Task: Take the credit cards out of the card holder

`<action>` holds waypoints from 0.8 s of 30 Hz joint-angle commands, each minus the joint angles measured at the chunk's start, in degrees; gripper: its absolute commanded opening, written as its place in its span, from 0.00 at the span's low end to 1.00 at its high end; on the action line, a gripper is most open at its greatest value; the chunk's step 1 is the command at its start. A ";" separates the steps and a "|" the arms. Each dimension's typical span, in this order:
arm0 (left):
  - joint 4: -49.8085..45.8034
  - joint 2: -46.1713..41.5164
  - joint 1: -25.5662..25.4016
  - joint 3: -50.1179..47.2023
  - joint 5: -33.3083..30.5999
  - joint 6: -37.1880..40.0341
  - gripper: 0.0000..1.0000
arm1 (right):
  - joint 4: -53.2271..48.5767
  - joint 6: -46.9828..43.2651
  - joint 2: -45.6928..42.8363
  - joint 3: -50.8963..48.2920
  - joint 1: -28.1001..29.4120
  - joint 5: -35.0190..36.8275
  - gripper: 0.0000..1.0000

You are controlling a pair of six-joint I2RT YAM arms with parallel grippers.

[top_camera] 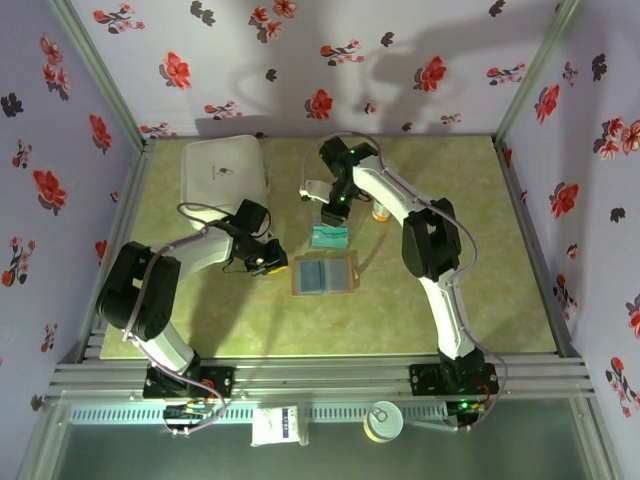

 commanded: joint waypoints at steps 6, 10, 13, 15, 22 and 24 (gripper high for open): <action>0.03 0.73 0.51 -0.01 0.73 0.68 0.15 | -0.55 -0.18 1.45 0.54 0.00 1.05 0.22; -0.01 0.80 0.47 0.04 0.73 0.81 0.15 | -1.68 -0.54 1.43 1.75 0.04 1.23 0.14; 0.03 0.91 0.49 0.07 0.81 0.78 0.14 | -2.66 -0.65 1.44 2.73 -0.04 0.93 0.07; 0.03 0.89 0.51 0.15 0.83 0.82 0.14 | -3.24 -0.84 1.44 3.12 -0.20 0.54 0.05; -0.07 0.89 0.47 0.05 0.81 0.84 0.14 | -5.33 -1.28 2.71 4.42 -1.34 -2.81 0.02; -0.02 0.80 0.44 -0.06 0.80 0.78 0.14 | -6.28 -1.29 3.77 5.33 -1.75 -3.87 0.02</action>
